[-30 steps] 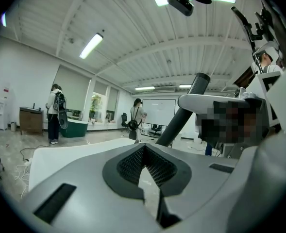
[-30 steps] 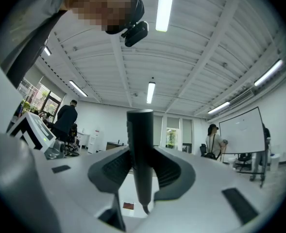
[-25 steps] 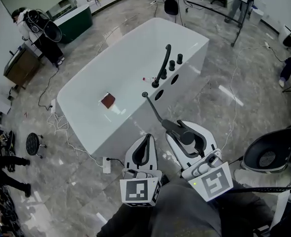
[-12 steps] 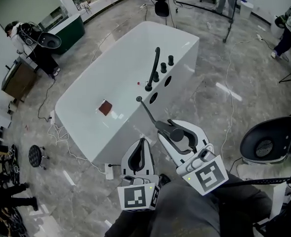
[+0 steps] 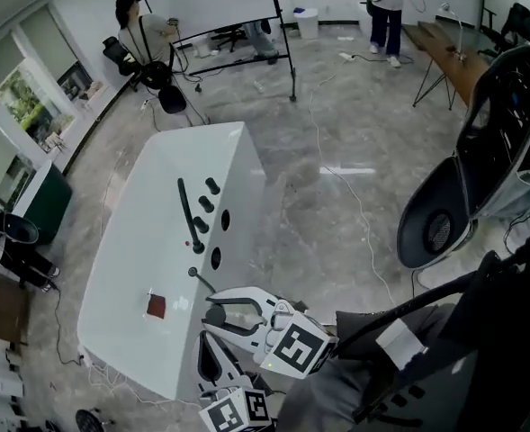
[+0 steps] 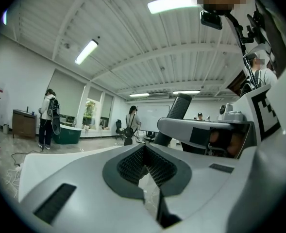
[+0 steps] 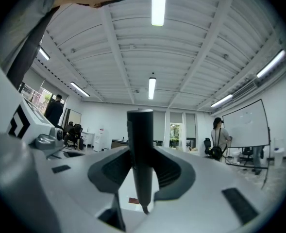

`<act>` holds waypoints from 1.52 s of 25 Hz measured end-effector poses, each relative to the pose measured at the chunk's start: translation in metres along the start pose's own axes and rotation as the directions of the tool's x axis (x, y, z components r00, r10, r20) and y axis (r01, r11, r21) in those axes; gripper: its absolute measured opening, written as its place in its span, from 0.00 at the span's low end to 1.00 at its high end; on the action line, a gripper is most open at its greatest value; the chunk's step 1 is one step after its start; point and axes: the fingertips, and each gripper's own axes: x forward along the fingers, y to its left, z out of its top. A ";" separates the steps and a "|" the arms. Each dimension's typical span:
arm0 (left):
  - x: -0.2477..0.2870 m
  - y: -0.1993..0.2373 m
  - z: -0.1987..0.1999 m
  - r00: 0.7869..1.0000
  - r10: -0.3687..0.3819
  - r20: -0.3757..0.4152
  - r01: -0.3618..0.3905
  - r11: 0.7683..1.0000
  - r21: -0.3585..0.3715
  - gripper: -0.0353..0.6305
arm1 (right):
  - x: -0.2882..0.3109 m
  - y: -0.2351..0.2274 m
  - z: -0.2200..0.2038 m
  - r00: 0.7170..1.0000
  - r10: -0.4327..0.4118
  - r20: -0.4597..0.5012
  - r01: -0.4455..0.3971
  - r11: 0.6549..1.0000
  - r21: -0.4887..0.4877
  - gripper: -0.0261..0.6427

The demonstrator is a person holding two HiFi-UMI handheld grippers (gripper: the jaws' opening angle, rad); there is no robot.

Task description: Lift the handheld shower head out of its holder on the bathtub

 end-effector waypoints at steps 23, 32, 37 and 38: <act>-0.004 -0.004 0.002 0.999 0.039 0.024 -0.039 0.999 -0.010 0.06 | -0.005 -0.012 0.002 1.000 0.011 -0.005 -0.011 0.999 -0.037 0.25; -0.004 0.000 -0.003 0.999 0.043 0.024 -0.043 0.999 -0.018 0.06 | -0.002 -0.009 -0.006 1.000 0.021 -0.018 -0.022 0.999 -0.031 0.25; -0.004 -0.003 -0.004 0.999 0.044 0.022 -0.043 0.999 -0.017 0.06 | -0.005 -0.013 -0.005 1.000 0.011 -0.011 -0.011 0.999 -0.044 0.25; -0.004 -0.004 -0.005 0.999 0.043 0.022 -0.043 0.999 -0.016 0.06 | -0.005 -0.013 -0.004 1.000 0.010 -0.009 -0.011 0.999 -0.045 0.25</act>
